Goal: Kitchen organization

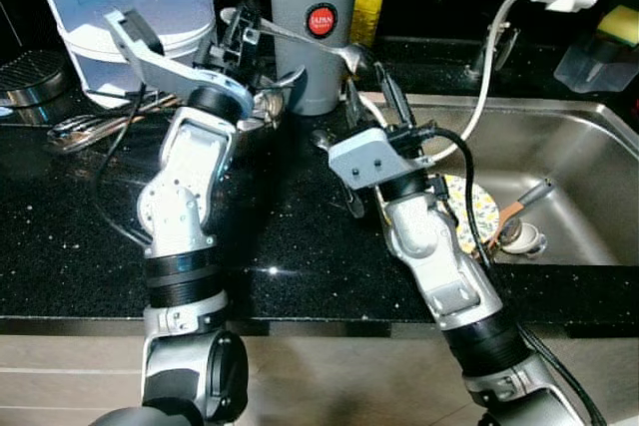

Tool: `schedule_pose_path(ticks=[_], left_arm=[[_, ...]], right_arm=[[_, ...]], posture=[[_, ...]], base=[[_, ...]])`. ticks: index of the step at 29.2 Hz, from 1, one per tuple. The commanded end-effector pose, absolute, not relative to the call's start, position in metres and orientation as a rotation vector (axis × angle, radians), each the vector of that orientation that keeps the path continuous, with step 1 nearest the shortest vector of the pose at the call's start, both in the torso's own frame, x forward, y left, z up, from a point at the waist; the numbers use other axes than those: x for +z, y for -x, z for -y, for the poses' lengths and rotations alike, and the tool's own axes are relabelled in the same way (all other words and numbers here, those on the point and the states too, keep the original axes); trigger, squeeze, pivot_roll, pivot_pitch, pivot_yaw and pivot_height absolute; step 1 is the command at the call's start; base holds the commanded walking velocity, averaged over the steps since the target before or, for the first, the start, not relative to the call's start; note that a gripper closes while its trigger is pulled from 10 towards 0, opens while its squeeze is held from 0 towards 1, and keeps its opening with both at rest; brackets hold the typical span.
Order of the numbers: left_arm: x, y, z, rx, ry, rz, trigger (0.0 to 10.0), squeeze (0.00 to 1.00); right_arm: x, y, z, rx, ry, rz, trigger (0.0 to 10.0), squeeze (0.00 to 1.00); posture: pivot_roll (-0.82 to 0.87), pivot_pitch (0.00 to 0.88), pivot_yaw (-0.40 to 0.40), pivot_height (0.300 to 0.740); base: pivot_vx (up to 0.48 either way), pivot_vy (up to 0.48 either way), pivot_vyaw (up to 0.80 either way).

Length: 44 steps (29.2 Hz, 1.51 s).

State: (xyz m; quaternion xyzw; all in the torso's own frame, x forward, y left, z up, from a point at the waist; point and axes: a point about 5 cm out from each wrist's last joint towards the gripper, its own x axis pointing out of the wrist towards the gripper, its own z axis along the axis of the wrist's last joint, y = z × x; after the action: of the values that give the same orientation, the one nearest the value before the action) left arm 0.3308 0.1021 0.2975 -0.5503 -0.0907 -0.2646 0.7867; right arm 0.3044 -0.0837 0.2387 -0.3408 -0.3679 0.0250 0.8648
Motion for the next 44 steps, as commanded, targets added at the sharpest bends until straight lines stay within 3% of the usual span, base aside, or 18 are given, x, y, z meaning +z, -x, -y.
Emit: schedule_pose_path(ticks=[1, 16, 32, 33, 34, 37, 39, 40, 41, 44], left_arm=[[0.303, -0.328, -0.080, -0.631, 1.220, 0.162, 10.0, 0.00], [0.305, -0.323, -0.078, -0.657, 1.213, 0.160, 10.0, 0.00], [0.299, -0.319, -0.070, -0.667, 1.207, 0.125, 10.0, 0.00], [0.299, -0.318, -0.070, -0.668, 1.207, 0.124, 10.0, 0.00], [0.298, -0.318, -0.069, -0.667, 1.206, 0.122, 10.0, 0.00], [0.297, -0.318, -0.069, -0.666, 1.205, 0.121, 10.0, 0.00], [0.296, -0.319, -0.070, -0.657, 1.200, 0.113, 10.0, 0.00], [0.296, -0.319, -0.070, -0.657, 1.200, 0.113, 10.0, 0.00], [0.295, -0.320, -0.070, -0.653, 1.199, 0.111, 10.0, 0.00], [0.295, -0.320, -0.070, -0.647, 1.197, 0.108, 10.0, 0.00]], right_arm=[[0.238, -0.306, 0.088, 0.030, 0.734, 0.767, 10.0, 0.00], [0.220, -0.316, 0.086, 0.112, 0.953, 0.684, 10.0, 0.00], [0.236, -0.325, 0.105, -0.146, 0.935, 0.656, 10.0, 0.00], [0.236, -0.326, 0.105, -0.149, 0.935, 0.652, 8.7, 0.00], [0.236, -0.326, 0.106, -0.151, 0.921, 0.650, 4.7, 0.00], [0.237, -0.326, 0.105, -0.150, 0.906, 0.652, 4.4, 0.00], [0.238, -0.325, 0.103, -0.142, 0.889, 0.669, 1.8, 0.00], [0.238, -0.325, 0.103, -0.142, 0.889, 0.669, 1.8, 0.00], [0.239, -0.324, 0.102, -0.135, 0.887, 0.679, 0.0, 0.00], [0.239, -0.322, 0.099, -0.122, 0.884, 0.692, 0.0, 0.00]], posture=[[0.09, 0.000, -0.029, 0.740], [0.09, 0.000, -0.031, 0.740], [0.09, 0.000, -0.035, 0.740], [0.09, 0.000, -0.035, 0.740], [0.09, 0.000, -0.035, 0.740], [0.09, 0.000, -0.035, 0.740], [0.09, 0.000, -0.035, 0.740], [0.09, 0.000, -0.035, 0.740], [0.09, 0.000, -0.035, 0.740], [0.09, 0.000, -0.035, 0.740]], base=[[0.000, 0.000, 0.00], [0.000, 0.000, 0.00], [0.000, 0.000, 0.00], [0.000, 0.000, 0.00], [0.000, 0.000, 0.00], [0.000, 0.000, 0.00], [0.000, 0.000, 0.00], [0.000, 0.000, 0.00], [0.000, 0.000, 0.00], [0.000, 0.000, 0.00]])
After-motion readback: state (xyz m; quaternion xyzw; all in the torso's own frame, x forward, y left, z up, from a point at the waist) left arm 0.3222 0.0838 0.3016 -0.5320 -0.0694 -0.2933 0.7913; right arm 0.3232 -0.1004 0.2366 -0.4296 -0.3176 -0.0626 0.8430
